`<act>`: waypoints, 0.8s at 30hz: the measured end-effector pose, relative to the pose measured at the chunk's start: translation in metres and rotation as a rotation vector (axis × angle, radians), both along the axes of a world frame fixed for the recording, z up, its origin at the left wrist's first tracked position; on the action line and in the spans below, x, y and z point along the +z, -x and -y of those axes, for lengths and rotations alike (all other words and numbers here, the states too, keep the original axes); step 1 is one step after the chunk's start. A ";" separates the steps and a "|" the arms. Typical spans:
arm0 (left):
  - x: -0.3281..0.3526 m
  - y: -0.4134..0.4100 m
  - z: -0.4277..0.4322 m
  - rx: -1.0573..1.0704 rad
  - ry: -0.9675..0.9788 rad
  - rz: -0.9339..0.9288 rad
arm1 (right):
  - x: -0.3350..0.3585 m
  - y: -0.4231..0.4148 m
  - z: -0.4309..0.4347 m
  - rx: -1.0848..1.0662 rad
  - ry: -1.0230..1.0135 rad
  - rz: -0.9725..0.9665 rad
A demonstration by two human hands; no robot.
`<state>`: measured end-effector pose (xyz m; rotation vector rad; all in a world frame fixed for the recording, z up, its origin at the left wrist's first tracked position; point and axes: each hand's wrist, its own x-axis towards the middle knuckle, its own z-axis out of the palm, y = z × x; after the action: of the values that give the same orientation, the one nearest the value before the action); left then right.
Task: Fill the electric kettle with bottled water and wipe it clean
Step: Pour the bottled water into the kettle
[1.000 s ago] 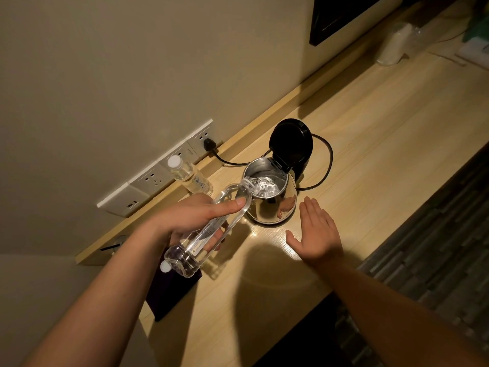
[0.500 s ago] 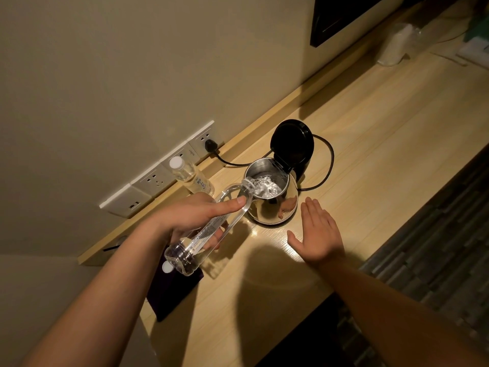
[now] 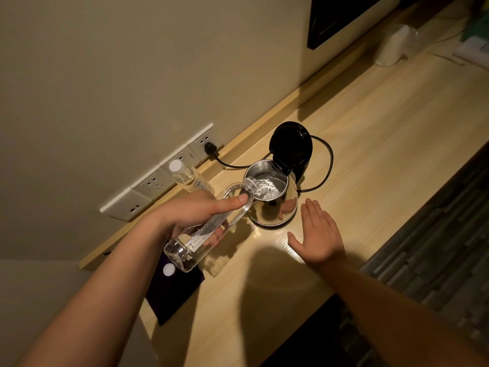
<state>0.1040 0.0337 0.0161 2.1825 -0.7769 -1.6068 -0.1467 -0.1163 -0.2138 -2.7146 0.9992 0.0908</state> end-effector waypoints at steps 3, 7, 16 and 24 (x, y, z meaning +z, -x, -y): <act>-0.001 -0.003 0.002 0.000 -0.020 0.030 | 0.000 0.000 0.001 0.004 -0.004 0.000; -0.001 -0.006 0.004 -0.002 -0.026 0.061 | -0.001 0.000 0.001 0.005 -0.003 0.007; 0.010 -0.009 0.015 -0.051 -0.061 0.021 | 0.001 -0.001 0.002 0.009 -0.005 -0.007; 0.011 -0.015 0.020 -0.105 -0.091 0.000 | -0.003 -0.001 0.003 0.008 0.000 0.000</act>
<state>0.1187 0.0139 0.0273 2.2381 -0.8471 -1.7251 -0.1459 -0.1192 -0.2171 -2.7186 0.9877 0.0919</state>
